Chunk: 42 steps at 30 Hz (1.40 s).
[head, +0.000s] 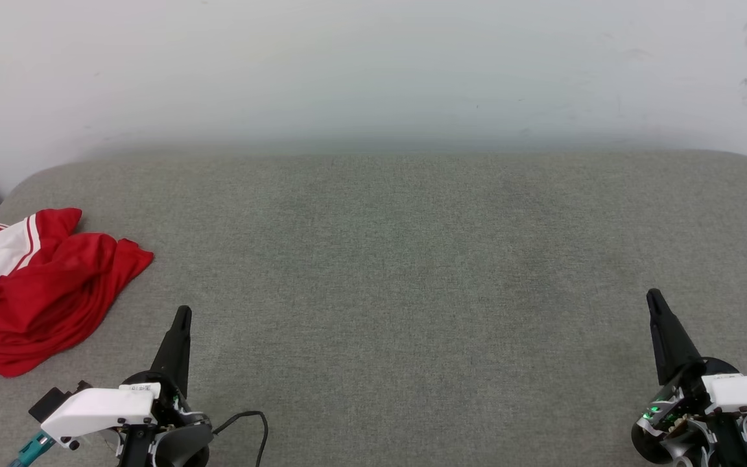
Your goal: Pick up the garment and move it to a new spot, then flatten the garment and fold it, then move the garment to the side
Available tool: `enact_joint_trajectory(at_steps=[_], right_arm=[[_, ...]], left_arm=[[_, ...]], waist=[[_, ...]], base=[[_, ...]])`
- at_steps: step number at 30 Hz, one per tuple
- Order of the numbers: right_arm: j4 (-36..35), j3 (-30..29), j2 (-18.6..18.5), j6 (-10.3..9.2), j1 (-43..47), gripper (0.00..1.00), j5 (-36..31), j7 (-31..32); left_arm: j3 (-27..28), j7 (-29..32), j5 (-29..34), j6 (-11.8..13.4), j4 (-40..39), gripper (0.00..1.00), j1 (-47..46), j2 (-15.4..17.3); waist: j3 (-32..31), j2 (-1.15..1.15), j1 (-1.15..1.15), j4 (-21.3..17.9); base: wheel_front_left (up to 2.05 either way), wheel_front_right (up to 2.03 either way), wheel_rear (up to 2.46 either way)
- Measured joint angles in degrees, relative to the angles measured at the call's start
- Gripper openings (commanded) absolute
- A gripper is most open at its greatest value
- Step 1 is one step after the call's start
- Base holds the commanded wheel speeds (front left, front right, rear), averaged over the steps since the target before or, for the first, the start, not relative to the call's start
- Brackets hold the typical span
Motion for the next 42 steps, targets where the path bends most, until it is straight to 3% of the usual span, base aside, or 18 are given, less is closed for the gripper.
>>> enact_joint_trajectory(at_steps=[42], right_arm=[[0.0,0.0,0.0,0.0,0.0,0.0,0.0,-0.01]], left_arm=[[0.0,0.0,0.0,0.0,0.0,0.0,0.0,0.0]], waist=[[0.0,0.0,0.0,0.0]], base=[[0.0,0.0,0.0]])
